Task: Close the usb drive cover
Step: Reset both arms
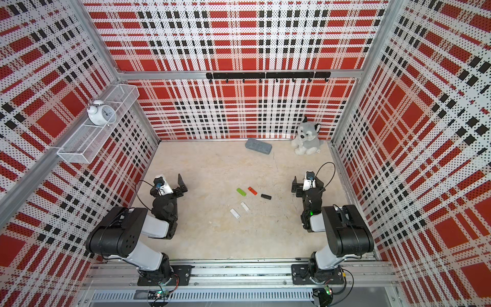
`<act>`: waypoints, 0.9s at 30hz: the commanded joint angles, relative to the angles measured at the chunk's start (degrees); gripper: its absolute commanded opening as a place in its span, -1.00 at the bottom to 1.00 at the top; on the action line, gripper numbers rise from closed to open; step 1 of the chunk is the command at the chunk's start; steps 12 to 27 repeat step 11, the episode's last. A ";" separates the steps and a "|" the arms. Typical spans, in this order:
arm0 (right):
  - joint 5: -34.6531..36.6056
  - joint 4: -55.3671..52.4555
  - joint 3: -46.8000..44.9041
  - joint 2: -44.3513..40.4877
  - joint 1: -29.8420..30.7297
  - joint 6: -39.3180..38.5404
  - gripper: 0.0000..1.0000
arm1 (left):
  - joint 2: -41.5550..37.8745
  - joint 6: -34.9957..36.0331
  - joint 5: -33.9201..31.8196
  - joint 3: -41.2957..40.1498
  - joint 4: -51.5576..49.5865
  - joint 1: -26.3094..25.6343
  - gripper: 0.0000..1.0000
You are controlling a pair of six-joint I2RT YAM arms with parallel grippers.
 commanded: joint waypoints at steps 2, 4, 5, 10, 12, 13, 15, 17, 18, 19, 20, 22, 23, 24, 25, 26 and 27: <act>0.54 1.28 0.05 0.46 -0.51 0.42 1.00 | 0.20 0.68 -0.43 -0.28 1.23 0.02 0.96; 0.54 1.27 0.15 0.44 -0.50 0.42 1.00 | 0.25 0.61 -0.43 -0.28 1.26 0.04 0.96; 0.54 1.28 0.07 0.47 -0.48 0.39 1.00 | 0.32 0.55 -0.31 -0.07 1.00 0.09 0.96; 0.54 1.28 0.21 0.48 -0.50 0.43 1.00 | 0.11 -0.63 3.19 0.64 -0.94 1.85 0.96; 0.54 1.28 0.11 0.44 -0.47 0.43 1.00 | -0.06 -0.63 3.24 0.55 -0.92 1.92 0.96; 0.54 1.28 0.11 0.44 -0.47 0.43 1.00 | -0.06 -0.63 3.24 0.55 -0.92 1.92 0.96; 0.54 1.28 0.11 0.44 -0.47 0.43 1.00 | -0.06 -0.63 3.24 0.55 -0.92 1.92 0.96; 0.54 1.28 0.11 0.44 -0.47 0.43 1.00 | -0.06 -0.63 3.24 0.55 -0.92 1.92 0.96; 0.54 1.28 0.11 0.44 -0.47 0.43 1.00 | -0.06 -0.63 3.24 0.55 -0.92 1.92 0.96; 0.54 1.28 0.11 0.44 -0.47 0.43 1.00 | -0.06 -0.63 3.24 0.55 -0.92 1.92 0.96; 0.54 1.28 0.11 0.44 -0.47 0.43 1.00 | -0.06 -0.63 3.24 0.55 -0.92 1.92 0.96; 0.54 1.28 0.11 0.44 -0.47 0.43 1.00 | -0.06 -0.63 3.24 0.55 -0.92 1.92 0.96; 0.54 1.28 0.11 0.44 -0.47 0.43 1.00 | -0.06 -0.63 3.24 0.55 -0.92 1.92 0.96; 0.54 1.28 0.11 0.44 -0.47 0.43 1.00 | -0.06 -0.63 3.24 0.55 -0.92 1.92 0.96; 0.54 1.28 0.11 0.44 -0.47 0.43 1.00 | -0.06 -0.63 3.24 0.55 -0.92 1.92 0.96; 0.54 1.28 0.11 0.44 -0.47 0.43 1.00 | -0.06 -0.63 3.24 0.55 -0.92 1.92 0.96; 0.54 1.28 0.11 0.44 -0.47 0.43 1.00 | -0.06 -0.63 3.24 0.55 -0.92 1.92 0.96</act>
